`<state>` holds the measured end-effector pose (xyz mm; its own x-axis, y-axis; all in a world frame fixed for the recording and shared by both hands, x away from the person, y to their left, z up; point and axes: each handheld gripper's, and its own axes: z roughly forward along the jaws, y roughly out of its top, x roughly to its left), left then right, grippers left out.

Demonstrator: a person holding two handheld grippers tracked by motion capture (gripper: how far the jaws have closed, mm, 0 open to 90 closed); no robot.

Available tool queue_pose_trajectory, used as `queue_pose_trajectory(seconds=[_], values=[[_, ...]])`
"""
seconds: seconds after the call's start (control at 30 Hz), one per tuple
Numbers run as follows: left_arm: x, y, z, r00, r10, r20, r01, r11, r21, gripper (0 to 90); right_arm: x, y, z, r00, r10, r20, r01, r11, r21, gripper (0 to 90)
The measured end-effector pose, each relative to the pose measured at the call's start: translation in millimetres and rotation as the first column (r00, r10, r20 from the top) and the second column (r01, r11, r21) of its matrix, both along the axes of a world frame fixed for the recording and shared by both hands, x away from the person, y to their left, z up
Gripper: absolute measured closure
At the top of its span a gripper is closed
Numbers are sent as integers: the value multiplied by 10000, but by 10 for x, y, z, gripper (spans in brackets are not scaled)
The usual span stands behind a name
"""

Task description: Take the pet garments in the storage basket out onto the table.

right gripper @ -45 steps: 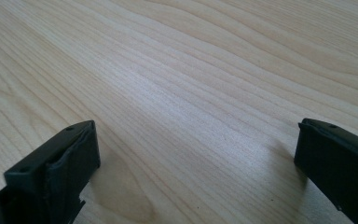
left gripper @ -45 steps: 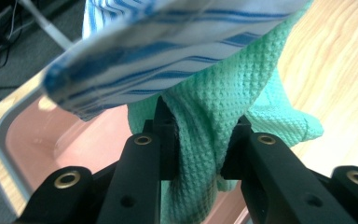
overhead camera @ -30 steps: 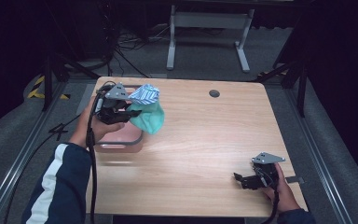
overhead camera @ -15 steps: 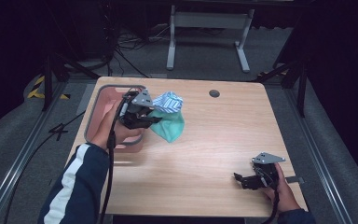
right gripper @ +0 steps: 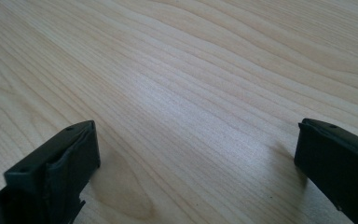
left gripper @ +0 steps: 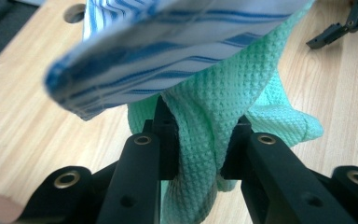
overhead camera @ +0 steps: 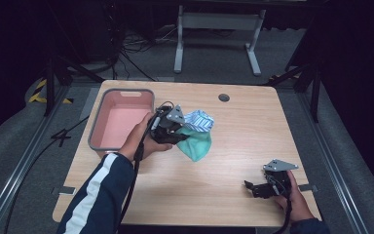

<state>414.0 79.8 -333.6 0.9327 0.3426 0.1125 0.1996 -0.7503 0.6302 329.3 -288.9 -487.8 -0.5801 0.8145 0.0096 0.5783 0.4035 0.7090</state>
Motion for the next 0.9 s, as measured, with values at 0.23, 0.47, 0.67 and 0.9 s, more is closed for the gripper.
queue_pose_trajectory(seconds=[0.23,0.47,0.67,0.9], values=[[-23,-227,-171,9989,-264,-386,267,9996,65,738,0,0,0,10000,0,0,0,10000,0,3],[-17,-432,-493,9952,-393,-894,423,9986,309,736,-2,-2,0,10000,16,1,-16,10000,6,3],[-4,-534,-736,9927,-328,-1164,411,9967,697,734,-2,-3,0,10000,19,3,-19,10000,6,2],[-3,-601,-951,9912,-228,-1302,348,9953,908,723,-2,-2,0,10000,18,2,-18,10000,8,2]])
